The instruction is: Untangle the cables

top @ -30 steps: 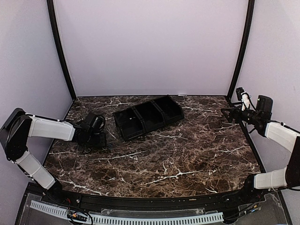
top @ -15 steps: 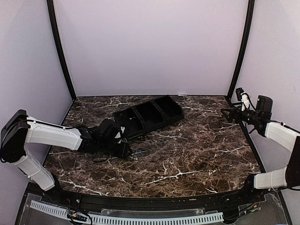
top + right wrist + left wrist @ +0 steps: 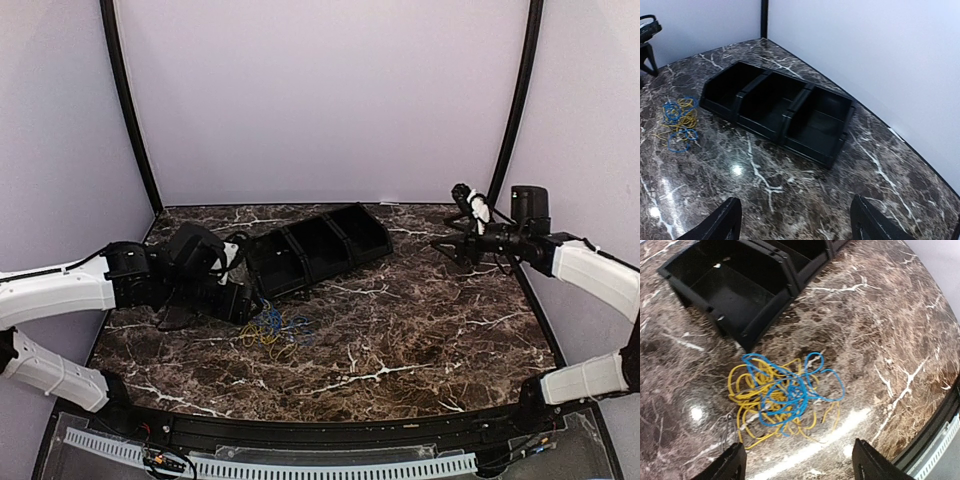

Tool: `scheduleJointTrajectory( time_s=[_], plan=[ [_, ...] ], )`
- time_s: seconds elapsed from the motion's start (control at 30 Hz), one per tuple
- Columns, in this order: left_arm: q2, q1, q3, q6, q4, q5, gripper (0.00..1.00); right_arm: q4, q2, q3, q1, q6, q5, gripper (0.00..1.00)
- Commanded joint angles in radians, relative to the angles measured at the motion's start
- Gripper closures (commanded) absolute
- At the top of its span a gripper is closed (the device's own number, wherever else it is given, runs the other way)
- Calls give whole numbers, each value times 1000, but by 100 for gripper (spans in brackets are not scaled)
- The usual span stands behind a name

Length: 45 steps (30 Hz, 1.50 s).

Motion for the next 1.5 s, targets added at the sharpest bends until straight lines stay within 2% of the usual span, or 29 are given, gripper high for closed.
scheduleJointTrajectory(
  time_s=[0.0,0.13,0.33,0.47,0.67,0.8,0.87,1.0,1.2,1.27,1.37,1.47],
  plan=[
    [-44,51,-43,-130,-145,-203,28,-154,74,95,201,-162,92,25],
    [-53,202,-121,-178,-105,-111,39,-220,162,165,379,-240,143,28],
    [-48,243,-153,-132,-34,-62,49,-339,329,362,616,-308,190,33],
    [-13,249,-159,-101,8,10,50,-370,473,510,720,-281,180,36],
    [34,258,-195,-84,62,76,53,-331,665,684,798,-184,102,40],
    [76,265,-219,-67,103,117,64,-292,769,753,857,-156,101,42],
    [93,267,-229,-63,119,128,72,-260,806,765,879,-144,109,39],
    [105,270,-249,-70,156,142,88,-171,869,762,905,-135,115,25],
    [55,271,-287,-98,196,135,100,-132,1002,842,940,-119,174,23],
    [33,273,-297,-105,203,128,100,-119,1044,872,946,-100,226,23],
    [-6,273,-307,-112,208,113,100,-98,1096,908,949,-72,298,24],
    [-42,274,-306,-113,198,99,100,-79,1130,914,956,-70,433,39]
  ],
)
